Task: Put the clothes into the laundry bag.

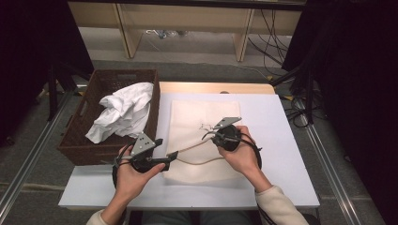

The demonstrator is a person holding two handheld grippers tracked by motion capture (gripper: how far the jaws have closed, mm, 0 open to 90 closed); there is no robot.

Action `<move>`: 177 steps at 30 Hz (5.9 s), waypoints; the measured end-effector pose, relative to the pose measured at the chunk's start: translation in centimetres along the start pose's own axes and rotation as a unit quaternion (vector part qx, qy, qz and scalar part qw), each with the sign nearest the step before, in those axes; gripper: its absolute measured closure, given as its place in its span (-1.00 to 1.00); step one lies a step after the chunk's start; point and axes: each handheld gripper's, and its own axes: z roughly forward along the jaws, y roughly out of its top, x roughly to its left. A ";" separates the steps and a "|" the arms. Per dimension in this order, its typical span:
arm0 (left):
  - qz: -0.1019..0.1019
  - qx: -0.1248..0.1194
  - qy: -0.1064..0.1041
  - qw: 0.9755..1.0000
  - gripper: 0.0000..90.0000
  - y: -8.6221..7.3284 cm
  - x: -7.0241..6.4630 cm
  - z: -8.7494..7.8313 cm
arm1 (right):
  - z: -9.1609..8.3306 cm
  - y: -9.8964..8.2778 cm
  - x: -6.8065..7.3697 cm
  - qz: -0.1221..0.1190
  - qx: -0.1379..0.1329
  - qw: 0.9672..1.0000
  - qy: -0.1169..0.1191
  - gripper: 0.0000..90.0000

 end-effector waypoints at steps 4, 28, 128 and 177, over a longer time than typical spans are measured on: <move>0.020 -0.002 0.017 1.000 -0.67 0.2 -0.2 0.0 | -0.1 0.1 -0.2 -0.011 -0.014 1.000 -0.008 0.97; 0.032 -0.030 0.053 0.998 -0.82 0.9 0.2 -0.9 | -1.5 1.3 -0.2 0.011 -0.073 0.997 -0.012 0.97; -0.127 0.243 0.255 0.927 0.65 3.8 22.4 5.9 | -1.1 1.5 -0.5 0.008 -0.103 0.995 -0.008 0.97; -0.006 -0.106 0.202 0.973 0.66 10.9 12.8 -7.1 | -1.2 1.5 -0.5 0.012 -0.119 0.993 -0.002 0.98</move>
